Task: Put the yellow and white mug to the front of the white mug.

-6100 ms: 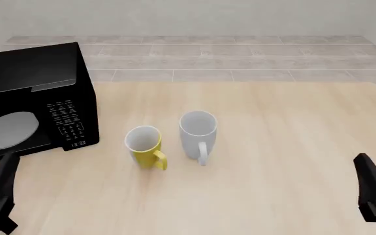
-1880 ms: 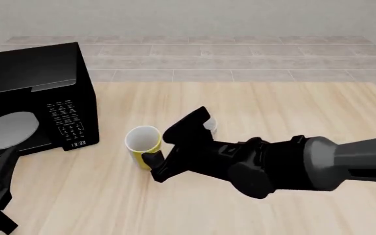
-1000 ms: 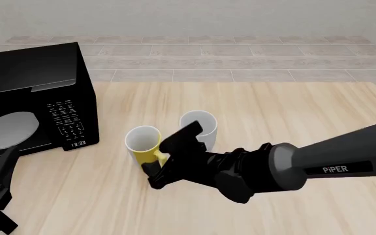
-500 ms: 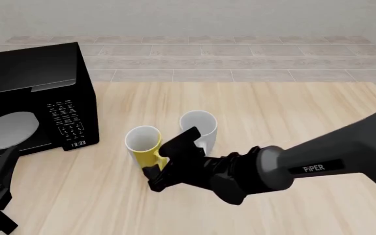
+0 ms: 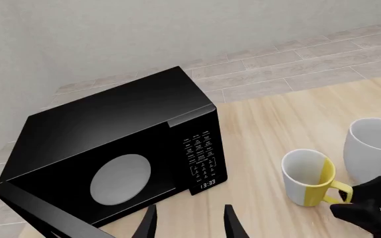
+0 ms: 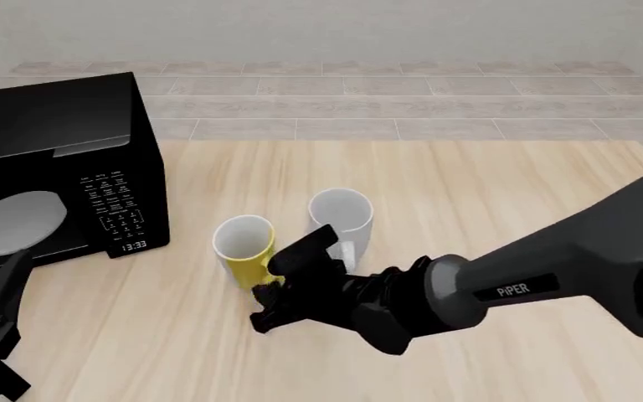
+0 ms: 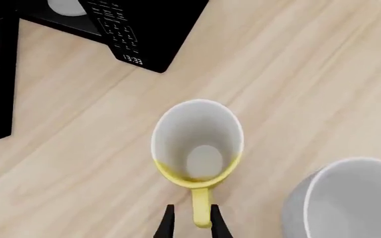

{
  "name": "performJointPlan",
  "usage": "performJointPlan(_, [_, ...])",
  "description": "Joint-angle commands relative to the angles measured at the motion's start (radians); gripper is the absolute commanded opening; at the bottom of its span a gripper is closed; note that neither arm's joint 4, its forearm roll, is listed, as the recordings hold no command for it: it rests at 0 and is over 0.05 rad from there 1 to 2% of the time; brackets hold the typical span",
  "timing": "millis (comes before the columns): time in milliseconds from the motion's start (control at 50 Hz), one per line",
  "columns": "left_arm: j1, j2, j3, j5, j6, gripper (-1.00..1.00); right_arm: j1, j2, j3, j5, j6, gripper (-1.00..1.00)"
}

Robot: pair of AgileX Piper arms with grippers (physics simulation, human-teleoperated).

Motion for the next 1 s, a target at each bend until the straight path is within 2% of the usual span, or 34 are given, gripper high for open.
performJointPlan(20, [0.0,0.0,0.0,0.0,0.0,1.0,-0.013,0.019,-0.001,0.0,-0.006,-1.0])
performJointPlan(420, [0.0,0.0,0.0,0.0,0.0,1.0,-0.011,0.008,-0.008,0.016,-0.04,-1.0])
performJointPlan(480, [0.0,0.0,0.0,0.0,0.0,1.0,-0.007,-0.021,-0.002,0.021,-0.065,-1.0])
performJointPlan(780, [0.0,0.0,0.0,0.0,0.0,1.0,-0.002,-0.124,0.015,0.064,-0.118,-1.0])
performJointPlan(1000, [0.0,0.0,0.0,0.0,0.0,1.0,0.001,-0.183,0.021,0.095,-0.138,-1.0])
